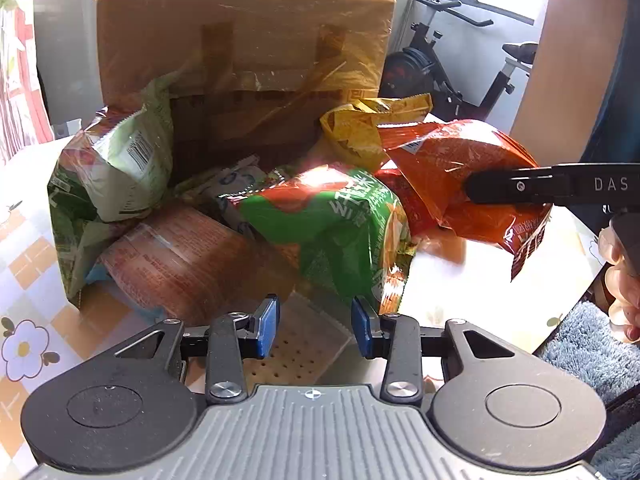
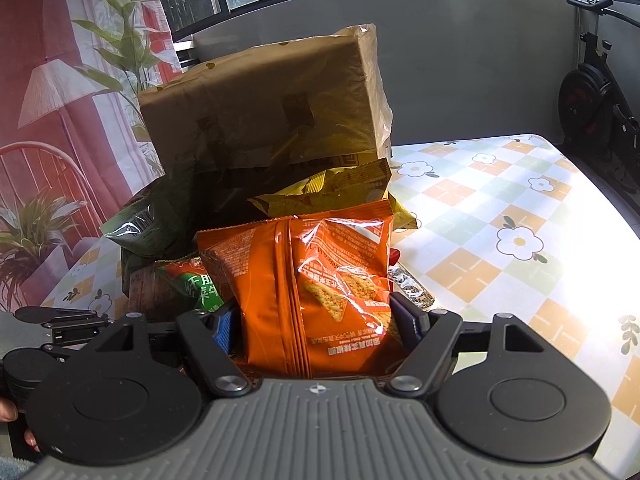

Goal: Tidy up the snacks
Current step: 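Lower the left tool to the cracker pack and close its fingers on it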

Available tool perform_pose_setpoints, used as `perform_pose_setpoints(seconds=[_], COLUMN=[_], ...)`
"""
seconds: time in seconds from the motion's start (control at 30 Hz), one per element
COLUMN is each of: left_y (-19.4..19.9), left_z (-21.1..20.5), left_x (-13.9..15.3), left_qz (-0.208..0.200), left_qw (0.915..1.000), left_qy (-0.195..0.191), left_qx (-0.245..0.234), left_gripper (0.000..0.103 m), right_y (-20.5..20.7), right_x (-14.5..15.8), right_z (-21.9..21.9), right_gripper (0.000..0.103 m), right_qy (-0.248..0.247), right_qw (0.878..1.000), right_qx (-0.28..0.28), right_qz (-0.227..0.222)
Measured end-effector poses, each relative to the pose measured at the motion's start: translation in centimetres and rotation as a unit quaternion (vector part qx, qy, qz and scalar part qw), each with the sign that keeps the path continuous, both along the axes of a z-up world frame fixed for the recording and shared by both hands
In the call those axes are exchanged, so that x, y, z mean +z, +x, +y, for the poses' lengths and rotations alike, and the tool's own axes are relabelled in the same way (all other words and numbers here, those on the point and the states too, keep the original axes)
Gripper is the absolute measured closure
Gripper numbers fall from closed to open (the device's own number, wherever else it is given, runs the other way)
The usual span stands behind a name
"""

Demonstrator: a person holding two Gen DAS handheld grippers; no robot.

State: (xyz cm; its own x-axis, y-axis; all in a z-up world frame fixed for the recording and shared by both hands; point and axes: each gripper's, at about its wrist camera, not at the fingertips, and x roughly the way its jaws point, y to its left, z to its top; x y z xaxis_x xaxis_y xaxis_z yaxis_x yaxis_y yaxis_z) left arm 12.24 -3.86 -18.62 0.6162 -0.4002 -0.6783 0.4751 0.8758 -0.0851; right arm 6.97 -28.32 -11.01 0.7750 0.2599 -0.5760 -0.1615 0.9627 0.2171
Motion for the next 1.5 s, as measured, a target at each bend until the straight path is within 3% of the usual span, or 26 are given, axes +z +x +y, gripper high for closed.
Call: perform_pose_setpoints(seconds=[0.17,0.2,0.27,0.47,0.67,1.13,1.5], left_y=[0.0,0.0,0.0,-0.1,-0.8,0.9,-0.8], left_z=[0.2,0.4,1.1,2.6,2.1,1.5,1.9], left_x=[-0.2,0.0,0.3,0.1,-1.2,-1.3,-0.8], left_qz=[-0.004,-0.007,-0.012,-0.028,-0.047,-0.050,-0.040], left_qw=[0.9995,0.9994,0.9994,0.9977,0.9951,0.9973,0.9980], left_qy=[0.029,0.030,0.030,0.053,0.070,0.054,0.039], left_qx=[0.011,0.013,0.011,-0.030,-0.051,-0.002,-0.031], left_gripper=[0.060,0.058,0.045,0.039,0.036,0.035,0.036], right_y=[0.1,0.1,0.2,0.1,0.1,0.1,0.0], right_x=[-0.2,-0.2,-0.3,-0.2,-0.4,-0.5,-0.7], right_z=[-0.1,-0.1,-0.1,0.2,0.0,0.0,-0.1], right_gripper=[0.028,0.028,0.028,0.028,0.028,0.028,0.028], right_qy=[0.003,0.004,0.004,-0.001,0.002,0.002,0.006], right_qw=[1.000,1.000,1.000,1.000,1.000,1.000,1.000], right_qx=[0.002,0.001,0.000,0.002,0.002,0.003,0.004], right_qz=[0.002,0.003,0.005,0.004,0.006,0.008,0.007])
